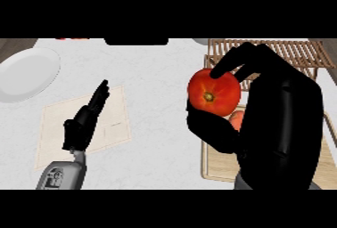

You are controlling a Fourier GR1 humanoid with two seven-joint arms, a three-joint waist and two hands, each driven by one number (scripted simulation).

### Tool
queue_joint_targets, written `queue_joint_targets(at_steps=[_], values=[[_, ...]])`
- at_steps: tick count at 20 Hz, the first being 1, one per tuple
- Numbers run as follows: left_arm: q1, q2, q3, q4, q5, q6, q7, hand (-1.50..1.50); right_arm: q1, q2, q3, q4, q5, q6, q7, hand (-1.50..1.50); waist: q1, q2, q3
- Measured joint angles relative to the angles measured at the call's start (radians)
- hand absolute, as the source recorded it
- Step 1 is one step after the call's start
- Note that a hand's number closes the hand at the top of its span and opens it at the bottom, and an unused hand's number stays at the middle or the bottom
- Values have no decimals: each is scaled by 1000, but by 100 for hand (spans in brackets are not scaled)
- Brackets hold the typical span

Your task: Pick the tomato from the tray and place it in the tiered shelf

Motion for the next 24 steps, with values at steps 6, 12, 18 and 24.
queue_joint_targets(at_steps=[6,12,18,24], values=[[11,-5,-8,-16,-10,7,-3,0,-109,-5,-162,35,-7,74,-36,150,2,1,0],[-12,-6,-1,2,-3,0,6,0,-219,-29,-286,138,20,100,-80,150,3,3,1],[-1,-7,-7,-19,-9,-1,17,0,-269,-95,-385,223,9,101,-143,150,6,3,1],[-28,-7,1,-12,-7,0,32,0,-249,-171,-419,308,13,54,-236,150,5,5,1]])
